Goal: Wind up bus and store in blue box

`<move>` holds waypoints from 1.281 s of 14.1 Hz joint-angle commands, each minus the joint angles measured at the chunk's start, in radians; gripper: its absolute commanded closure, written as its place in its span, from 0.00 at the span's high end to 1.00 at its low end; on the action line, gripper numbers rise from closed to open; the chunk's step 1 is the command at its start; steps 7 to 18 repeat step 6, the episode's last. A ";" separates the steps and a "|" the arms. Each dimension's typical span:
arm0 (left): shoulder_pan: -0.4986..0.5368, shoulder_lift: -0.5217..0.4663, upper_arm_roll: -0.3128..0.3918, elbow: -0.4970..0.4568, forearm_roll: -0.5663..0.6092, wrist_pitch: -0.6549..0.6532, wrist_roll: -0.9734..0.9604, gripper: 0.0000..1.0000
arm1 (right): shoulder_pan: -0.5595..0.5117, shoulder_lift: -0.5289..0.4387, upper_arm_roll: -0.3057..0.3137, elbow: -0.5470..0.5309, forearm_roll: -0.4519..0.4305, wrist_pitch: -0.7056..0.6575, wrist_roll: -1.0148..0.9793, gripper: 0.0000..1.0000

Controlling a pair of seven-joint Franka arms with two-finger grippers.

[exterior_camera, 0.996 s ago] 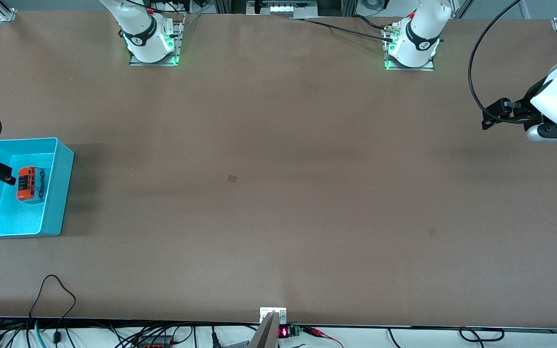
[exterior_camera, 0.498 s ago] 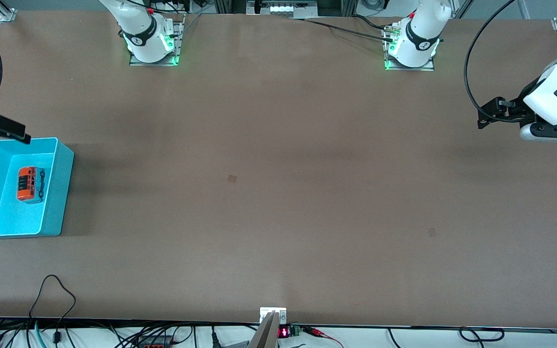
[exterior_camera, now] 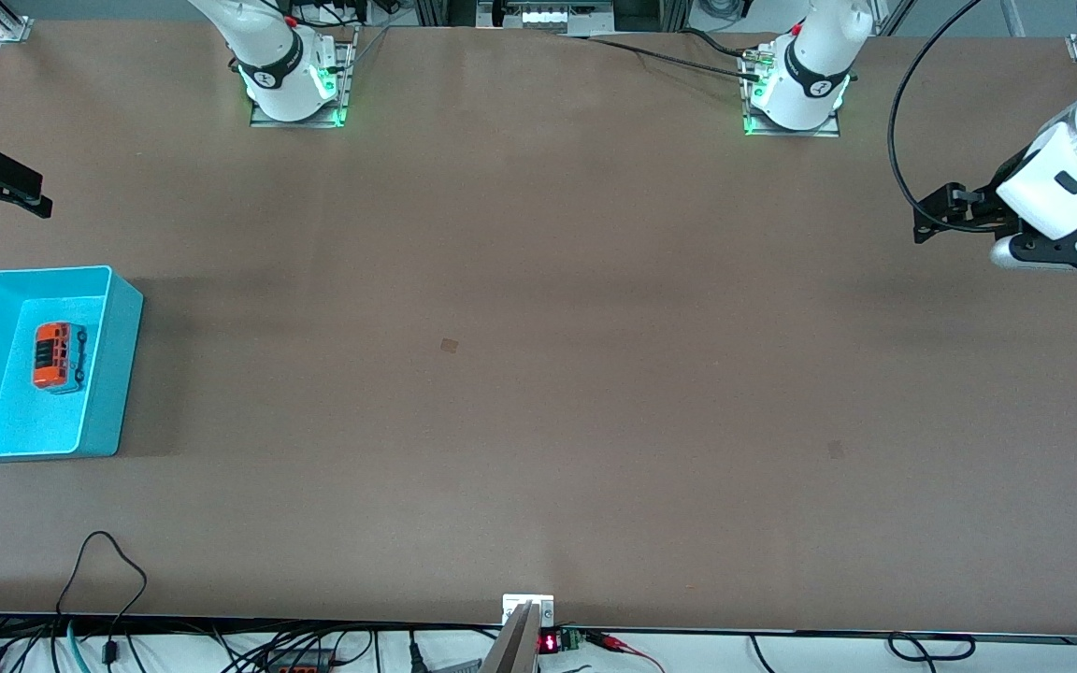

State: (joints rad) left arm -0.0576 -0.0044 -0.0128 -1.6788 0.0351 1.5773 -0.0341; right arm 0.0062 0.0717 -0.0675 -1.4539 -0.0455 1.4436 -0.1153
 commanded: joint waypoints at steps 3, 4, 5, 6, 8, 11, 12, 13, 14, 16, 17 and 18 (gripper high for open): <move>0.001 -0.008 -0.024 0.019 0.029 -0.031 -0.027 1.00 | 0.044 0.013 -0.054 0.000 0.004 0.001 -0.007 1.00; 0.005 -0.008 -0.042 0.022 0.029 -0.034 -0.029 1.00 | 0.038 0.013 -0.054 0.000 0.007 0.001 -0.007 1.00; 0.005 -0.008 -0.044 0.022 0.029 -0.033 -0.029 1.00 | 0.034 0.011 -0.054 0.000 0.007 0.001 -0.007 1.00; 0.005 -0.008 -0.044 0.022 0.029 -0.034 -0.029 1.00 | 0.034 0.011 -0.054 0.000 0.007 0.000 -0.007 1.00; 0.005 -0.008 -0.044 0.022 0.029 -0.034 -0.029 1.00 | 0.034 0.011 -0.054 0.000 0.007 0.000 -0.007 1.00; 0.005 -0.008 -0.044 0.022 0.029 -0.034 -0.029 1.00 | 0.034 0.011 -0.054 0.000 0.007 0.000 -0.007 1.00; 0.005 -0.008 -0.044 0.022 0.029 -0.034 -0.029 1.00 | 0.034 0.011 -0.054 0.000 0.007 0.000 -0.007 1.00; 0.005 -0.008 -0.044 0.022 0.029 -0.034 -0.029 1.00 | 0.034 0.011 -0.054 0.000 0.007 0.000 -0.007 1.00; 0.005 -0.008 -0.044 0.022 0.029 -0.034 -0.029 1.00 | 0.034 0.011 -0.054 0.000 0.007 0.000 -0.007 1.00; 0.005 -0.008 -0.044 0.022 0.029 -0.034 -0.029 1.00 | 0.034 0.011 -0.054 0.000 0.007 0.000 -0.007 1.00; 0.005 -0.008 -0.044 0.022 0.029 -0.034 -0.029 1.00 | 0.034 0.011 -0.054 0.000 0.007 0.000 -0.007 1.00; 0.005 -0.008 -0.044 0.022 0.029 -0.034 -0.029 1.00 | 0.034 0.011 -0.054 0.000 0.007 0.000 -0.007 1.00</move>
